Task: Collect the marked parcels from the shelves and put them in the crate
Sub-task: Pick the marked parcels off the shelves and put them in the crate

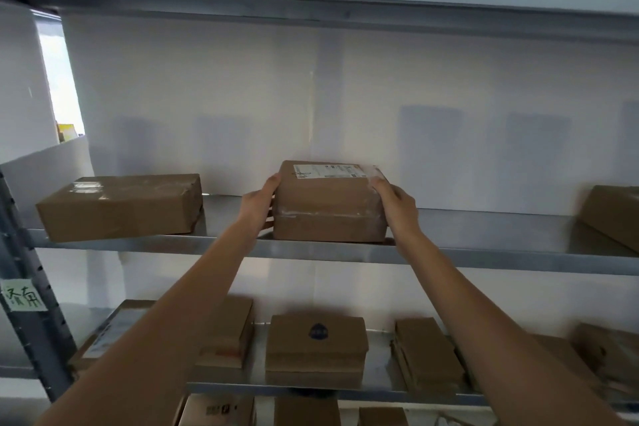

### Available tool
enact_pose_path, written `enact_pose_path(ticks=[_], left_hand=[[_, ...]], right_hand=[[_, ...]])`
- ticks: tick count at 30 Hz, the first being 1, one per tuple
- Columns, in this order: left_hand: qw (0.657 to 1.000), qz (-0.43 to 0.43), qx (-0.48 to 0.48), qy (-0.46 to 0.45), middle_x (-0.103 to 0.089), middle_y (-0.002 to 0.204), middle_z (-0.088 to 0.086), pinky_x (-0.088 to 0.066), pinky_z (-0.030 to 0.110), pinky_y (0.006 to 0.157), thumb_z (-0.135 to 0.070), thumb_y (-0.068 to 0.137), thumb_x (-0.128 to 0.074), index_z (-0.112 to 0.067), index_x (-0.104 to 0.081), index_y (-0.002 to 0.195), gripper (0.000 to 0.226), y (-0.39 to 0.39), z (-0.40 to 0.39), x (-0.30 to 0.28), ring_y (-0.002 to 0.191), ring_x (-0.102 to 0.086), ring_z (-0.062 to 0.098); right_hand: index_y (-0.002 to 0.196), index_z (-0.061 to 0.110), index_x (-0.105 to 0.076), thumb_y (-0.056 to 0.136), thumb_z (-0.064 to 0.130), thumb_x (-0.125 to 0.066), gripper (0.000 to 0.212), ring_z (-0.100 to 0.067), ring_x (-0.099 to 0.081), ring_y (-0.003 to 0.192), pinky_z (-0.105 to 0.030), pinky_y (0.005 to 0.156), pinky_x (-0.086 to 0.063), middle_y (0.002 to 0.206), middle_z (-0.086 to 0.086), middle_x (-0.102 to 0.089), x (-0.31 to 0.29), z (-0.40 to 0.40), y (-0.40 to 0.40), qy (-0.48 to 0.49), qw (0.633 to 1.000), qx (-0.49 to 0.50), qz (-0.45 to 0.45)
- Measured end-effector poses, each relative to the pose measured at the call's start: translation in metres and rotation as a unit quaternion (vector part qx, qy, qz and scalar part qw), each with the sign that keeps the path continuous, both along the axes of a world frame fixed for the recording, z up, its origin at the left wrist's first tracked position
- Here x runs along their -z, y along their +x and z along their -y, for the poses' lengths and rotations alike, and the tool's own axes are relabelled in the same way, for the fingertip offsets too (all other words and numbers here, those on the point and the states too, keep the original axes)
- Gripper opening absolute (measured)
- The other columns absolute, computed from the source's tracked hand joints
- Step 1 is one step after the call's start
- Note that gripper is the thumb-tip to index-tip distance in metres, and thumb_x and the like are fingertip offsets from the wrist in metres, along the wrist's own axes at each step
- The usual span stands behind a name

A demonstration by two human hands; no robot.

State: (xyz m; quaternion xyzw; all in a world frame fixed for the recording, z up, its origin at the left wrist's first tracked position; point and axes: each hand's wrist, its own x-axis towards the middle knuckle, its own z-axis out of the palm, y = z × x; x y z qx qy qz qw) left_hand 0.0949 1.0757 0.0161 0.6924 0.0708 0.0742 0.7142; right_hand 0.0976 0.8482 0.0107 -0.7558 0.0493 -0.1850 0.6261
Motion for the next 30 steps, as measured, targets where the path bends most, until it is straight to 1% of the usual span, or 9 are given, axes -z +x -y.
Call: enact_pose_path(ticks=[2, 5, 9, 14, 17, 19, 23, 26, 30], left_hand=[[1.0, 0.008, -0.02, -0.006, -0.066, 0.093, 0.005, -0.052, 0.028, 0.067, -0.056, 0.09, -0.05, -0.013, -0.06, 0.106, 0.047, 0.001, 0.003, 0.002, 0.082, -0.063, 0.02], [0.999, 0.011, -0.046, -0.006, -0.065, 0.094, 0.005, -0.05, 0.028, 0.064, -0.056, 0.091, -0.049, -0.012, -0.06, 0.104, 0.046, -0.001, 0.007, 0.003, 0.08, -0.062, 0.018], [0.998, 0.009, -0.066, 0.006, -0.064, 0.09, 0.002, -0.049, 0.028, 0.06, -0.056, 0.091, -0.049, -0.015, -0.059, 0.1, 0.043, 0.001, 0.01, 0.002, 0.078, -0.062, 0.017], [0.997, 0.004, -0.08, -0.003, -0.061, 0.093, 0.002, -0.049, 0.033, 0.07, -0.059, 0.091, -0.047, -0.016, -0.056, 0.101, 0.044, -0.001, 0.016, 0.004, 0.084, -0.061, 0.022], [0.997, 0.007, -0.075, -0.011, -0.061, 0.086, 0.0, -0.047, 0.028, 0.059, -0.058, 0.091, -0.047, -0.018, -0.058, 0.091, 0.041, -0.003, 0.017, 0.002, 0.076, -0.06, 0.017], [0.998, 0.006, -0.062, -0.013, -0.062, 0.085, 0.001, -0.048, 0.028, 0.058, -0.057, 0.091, -0.048, -0.019, -0.059, 0.085, 0.04, -0.004, 0.016, 0.001, 0.075, -0.061, 0.017], [0.999, 0.008, -0.039, -0.016, -0.065, 0.089, 0.004, -0.052, 0.028, 0.062, -0.057, 0.091, -0.049, -0.018, -0.061, 0.088, 0.041, -0.003, 0.01, 0.001, 0.076, -0.063, 0.019], [1.0, -0.002, -0.013, -0.006, -0.067, 0.103, 0.008, -0.054, 0.033, 0.072, -0.06, 0.089, -0.05, -0.017, -0.063, 0.102, 0.047, 0.004, 0.003, 0.005, 0.09, -0.065, 0.024], [0.998, 0.016, 0.029, 0.058, -0.065, 0.109, 0.014, -0.051, 0.037, 0.087, -0.062, 0.09, -0.045, -0.017, -0.062, 0.11, 0.052, 0.003, -0.004, 0.0, 0.096, -0.06, 0.023]], right_hand=[[0.114, 0.018, -0.065, 0.087, 0.059, -0.054, 0.05, -0.014, -0.06, 0.098, -0.024, 0.075, -0.043, 0.106, 0.004, -0.066, 0.006, -0.001, 0.003, 0.021, 1.0, 0.007, 0.021], [0.117, 0.018, -0.059, 0.087, 0.056, -0.058, 0.048, -0.013, -0.06, 0.101, -0.024, 0.079, -0.047, 0.111, 0.002, -0.064, 0.015, -0.005, 0.006, 0.08, 0.996, 0.006, 0.037], [0.12, 0.018, -0.056, 0.091, 0.05, -0.056, 0.043, -0.003, -0.055, 0.09, -0.013, 0.069, -0.041, 0.111, 0.002, -0.061, 0.017, -0.007, 0.012, 0.089, 0.995, 0.007, 0.052], [0.119, 0.018, -0.056, 0.091, 0.047, -0.058, 0.04, 0.007, -0.051, 0.083, -0.008, 0.063, -0.037, 0.106, 0.004, -0.059, 0.018, -0.007, 0.012, 0.107, 0.993, 0.006, 0.054], [0.118, 0.019, -0.056, 0.091, 0.047, -0.058, 0.039, 0.002, -0.052, 0.085, -0.01, 0.065, -0.038, 0.107, 0.003, -0.058, 0.016, -0.006, 0.011, 0.099, 0.994, 0.008, 0.048], [0.12, 0.018, -0.055, 0.091, 0.047, -0.057, 0.041, -0.004, -0.054, 0.088, -0.012, 0.066, -0.038, 0.109, 0.002, -0.058, 0.016, -0.006, 0.011, 0.096, 0.994, 0.009, 0.044], [0.123, 0.018, -0.055, 0.09, 0.051, -0.057, 0.047, -0.016, -0.057, 0.101, -0.024, 0.079, -0.043, 0.115, -0.001, -0.06, 0.017, -0.01, 0.013, 0.107, 0.993, 0.023, 0.04], [0.125, 0.022, -0.056, 0.082, 0.062, -0.059, 0.059, -0.018, -0.059, 0.109, -0.035, 0.095, -0.048, 0.12, 0.0, -0.061, 0.019, -0.011, 0.015, 0.118, 0.992, 0.034, 0.032], [0.141, 0.018, -0.04, 0.08, 0.058, -0.066, 0.077, -0.021, -0.045, 0.131, -0.038, 0.111, -0.036, 0.142, -0.003, -0.047, 0.007, -0.008, 0.006, 0.048, 0.993, 0.098, 0.043]])
